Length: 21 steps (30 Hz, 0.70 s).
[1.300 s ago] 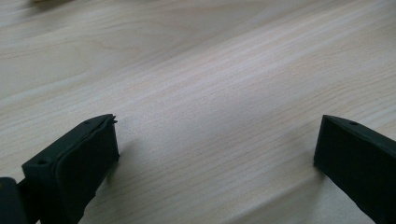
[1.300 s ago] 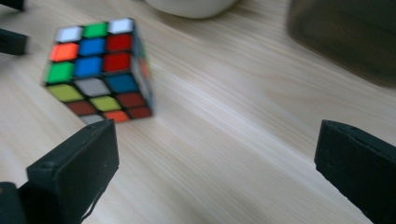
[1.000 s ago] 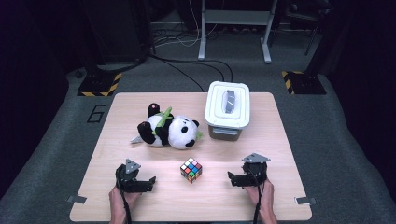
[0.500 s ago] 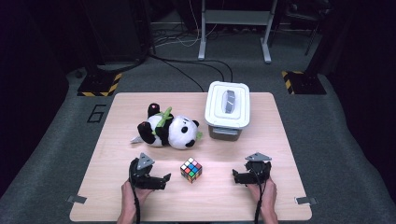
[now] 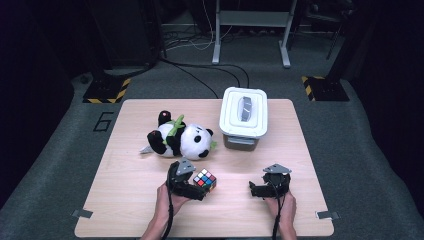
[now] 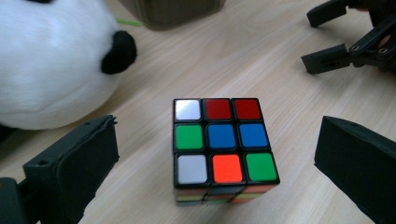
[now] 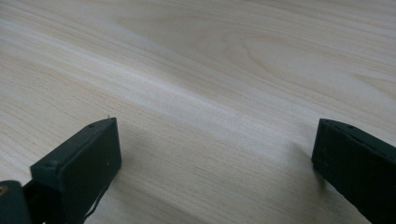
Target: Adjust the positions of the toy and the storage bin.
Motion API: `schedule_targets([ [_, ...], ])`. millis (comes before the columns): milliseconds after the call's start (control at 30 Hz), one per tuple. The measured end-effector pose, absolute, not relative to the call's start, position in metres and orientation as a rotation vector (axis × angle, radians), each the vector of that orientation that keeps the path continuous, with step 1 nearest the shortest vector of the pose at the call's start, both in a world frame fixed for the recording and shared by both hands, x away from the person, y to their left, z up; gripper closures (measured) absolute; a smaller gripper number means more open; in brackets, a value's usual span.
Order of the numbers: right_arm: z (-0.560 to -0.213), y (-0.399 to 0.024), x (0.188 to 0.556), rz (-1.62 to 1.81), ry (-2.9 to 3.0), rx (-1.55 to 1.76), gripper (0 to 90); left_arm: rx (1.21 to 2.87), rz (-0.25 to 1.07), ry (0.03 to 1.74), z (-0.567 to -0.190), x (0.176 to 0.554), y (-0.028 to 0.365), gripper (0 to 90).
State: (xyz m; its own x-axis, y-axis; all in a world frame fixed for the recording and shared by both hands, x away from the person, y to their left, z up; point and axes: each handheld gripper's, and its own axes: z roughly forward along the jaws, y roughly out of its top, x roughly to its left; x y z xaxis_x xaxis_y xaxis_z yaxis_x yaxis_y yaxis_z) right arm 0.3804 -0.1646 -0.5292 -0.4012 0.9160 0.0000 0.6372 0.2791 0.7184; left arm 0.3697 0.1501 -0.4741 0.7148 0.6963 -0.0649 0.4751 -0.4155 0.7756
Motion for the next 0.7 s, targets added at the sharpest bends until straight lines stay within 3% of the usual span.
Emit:
schedule_targets([
  [367,-0.529,-0.165,0.380,0.908,2.134,1.404,1.3,2.124,0.273,0.914,-0.497,0.380,0.138,0.5],
  [400,-0.529,-0.165,0.380,0.909,2.136,1.403,1.3,2.122,0.265,0.911,-0.500,0.381,0.139,11.5],
  [433,-0.529,-0.165,0.380,0.909,2.136,1.403,1.3,2.126,0.261,0.908,-0.501,0.381,0.139,16.5],
  [533,-0.529,-0.165,0.380,0.909,2.136,1.404,1.3,2.136,0.257,0.911,-0.505,0.381,0.139,21.4],
  [567,-0.529,-0.165,0.380,0.909,2.137,1.400,1.4,2.131,0.271,0.919,-0.508,0.378,0.139,29.9],
  [700,-0.529,-0.165,0.380,0.910,2.133,1.403,1.6,2.121,0.294,0.911,-0.506,0.376,0.142,32.9],
])
